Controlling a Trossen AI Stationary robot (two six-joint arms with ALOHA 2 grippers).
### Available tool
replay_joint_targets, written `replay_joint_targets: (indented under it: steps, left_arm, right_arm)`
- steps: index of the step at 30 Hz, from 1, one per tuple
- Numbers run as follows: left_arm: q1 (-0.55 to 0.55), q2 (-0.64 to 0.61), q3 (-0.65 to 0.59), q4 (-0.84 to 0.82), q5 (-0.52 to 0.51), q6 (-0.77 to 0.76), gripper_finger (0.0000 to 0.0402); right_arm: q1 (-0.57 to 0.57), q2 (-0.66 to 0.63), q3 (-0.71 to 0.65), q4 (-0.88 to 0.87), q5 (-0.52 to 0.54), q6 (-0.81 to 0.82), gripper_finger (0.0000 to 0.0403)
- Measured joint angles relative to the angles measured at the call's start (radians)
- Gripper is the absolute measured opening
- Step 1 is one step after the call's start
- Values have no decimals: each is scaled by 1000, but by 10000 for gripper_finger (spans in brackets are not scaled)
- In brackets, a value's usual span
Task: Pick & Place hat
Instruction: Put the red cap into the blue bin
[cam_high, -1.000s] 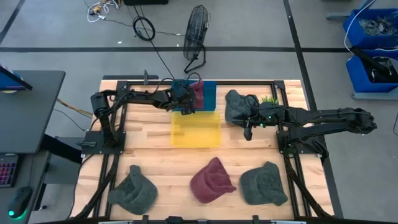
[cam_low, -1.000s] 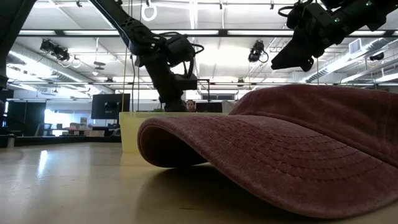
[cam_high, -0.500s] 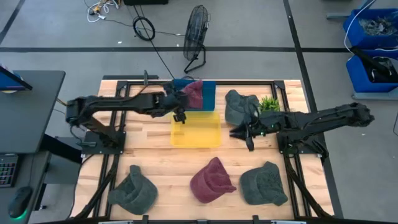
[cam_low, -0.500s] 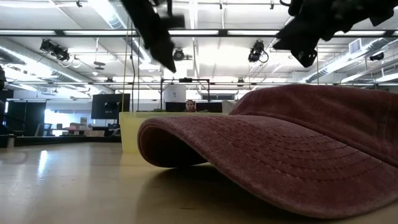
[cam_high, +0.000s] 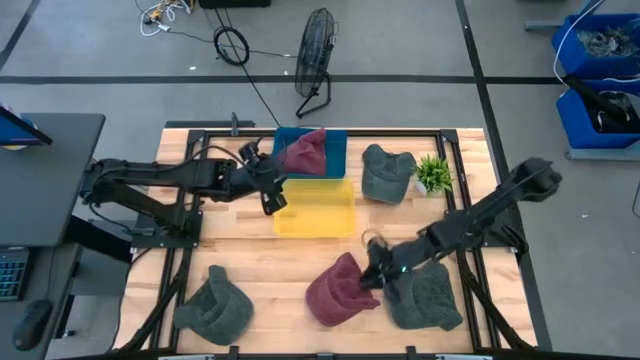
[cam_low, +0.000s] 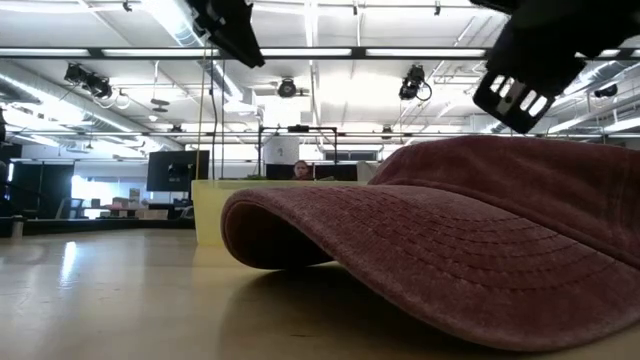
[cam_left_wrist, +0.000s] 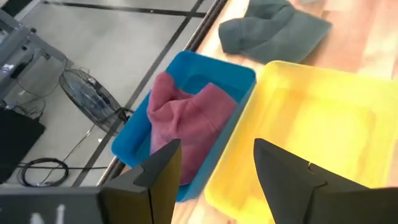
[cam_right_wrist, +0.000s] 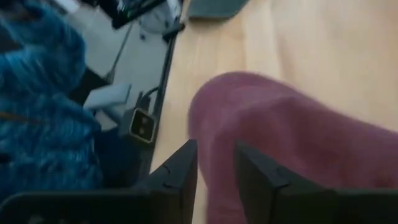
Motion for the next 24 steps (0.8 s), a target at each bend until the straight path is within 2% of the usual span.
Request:
replay_joint_targets:
  steps: [5,8,11,16,24]
  left_arm:
    - [-30,10,-1,-11,1,-20,204]
    - [-43,13,-5,-10,0,-47,204]
    - [-56,14,-6,-27,0,-68,204]
    - [-79,14,-6,-47,3,-96,204]
    - [-121,14,-5,-67,3,-108,204]
  right_arm:
    - [51,159,154,-141,3,-118,107]
    - [60,233,244,-226,4,-119,107]
    - [63,289,308,-287,48,-105,107]
    - [65,338,334,-364,148,-94,107]
    - [66,344,334,-377,188,-41,107]
